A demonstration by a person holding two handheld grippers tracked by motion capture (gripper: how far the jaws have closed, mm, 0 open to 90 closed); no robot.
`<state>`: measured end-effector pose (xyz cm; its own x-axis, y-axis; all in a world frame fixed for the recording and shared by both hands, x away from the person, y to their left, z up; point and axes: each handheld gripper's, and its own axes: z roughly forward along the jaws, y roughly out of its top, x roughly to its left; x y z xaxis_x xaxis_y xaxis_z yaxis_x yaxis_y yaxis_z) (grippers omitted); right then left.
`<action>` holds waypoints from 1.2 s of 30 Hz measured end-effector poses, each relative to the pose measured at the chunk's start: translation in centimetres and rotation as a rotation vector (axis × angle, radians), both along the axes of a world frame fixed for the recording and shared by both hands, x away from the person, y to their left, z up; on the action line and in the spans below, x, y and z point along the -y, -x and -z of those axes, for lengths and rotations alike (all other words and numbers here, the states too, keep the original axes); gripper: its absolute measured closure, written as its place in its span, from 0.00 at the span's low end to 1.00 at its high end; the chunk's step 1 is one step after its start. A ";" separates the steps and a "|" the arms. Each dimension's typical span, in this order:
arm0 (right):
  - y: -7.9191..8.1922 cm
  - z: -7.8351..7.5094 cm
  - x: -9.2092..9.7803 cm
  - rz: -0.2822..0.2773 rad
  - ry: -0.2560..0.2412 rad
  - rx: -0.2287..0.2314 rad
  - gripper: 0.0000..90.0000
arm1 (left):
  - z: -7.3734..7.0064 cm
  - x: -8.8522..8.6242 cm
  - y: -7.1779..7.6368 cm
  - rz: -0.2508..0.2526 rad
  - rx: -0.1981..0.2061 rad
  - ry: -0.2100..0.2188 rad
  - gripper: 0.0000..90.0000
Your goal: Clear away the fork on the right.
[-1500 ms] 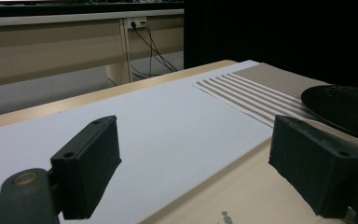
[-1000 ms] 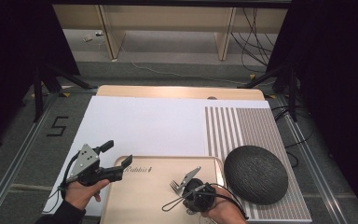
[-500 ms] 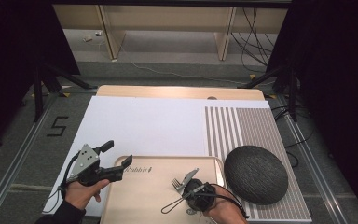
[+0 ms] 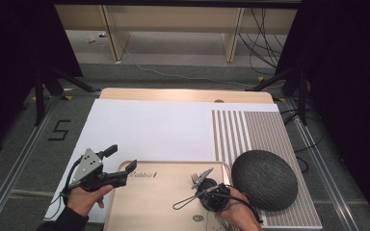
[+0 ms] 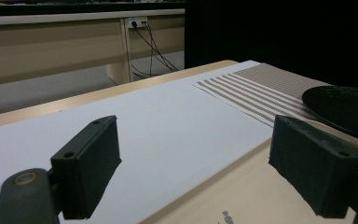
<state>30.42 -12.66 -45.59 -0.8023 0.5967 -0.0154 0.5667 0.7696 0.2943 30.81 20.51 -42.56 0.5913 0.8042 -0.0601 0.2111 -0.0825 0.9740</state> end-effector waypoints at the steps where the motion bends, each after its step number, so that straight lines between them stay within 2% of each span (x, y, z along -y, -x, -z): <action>1: -0.1 0.0 0.1 0.001 0.005 0.005 1.00 | 0.0 0.0 0.0 0.000 0.000 0.000 0.17; 15: -0.7 -0.2 1.9 0.064 0.026 -0.004 1.00 | 0.0 0.0 0.0 -0.001 0.001 -0.001 0.18; 36: -0.9 -0.2 3.1 0.082 0.041 -0.017 1.00 | 0.0 0.0 0.0 -0.004 0.001 -0.003 0.17</action>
<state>31.30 -15.80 -45.37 -0.7510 0.6597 -0.0275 0.6332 0.7314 0.2532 30.77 20.55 -42.54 0.5884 0.8065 -0.0574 0.2107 -0.0844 0.9739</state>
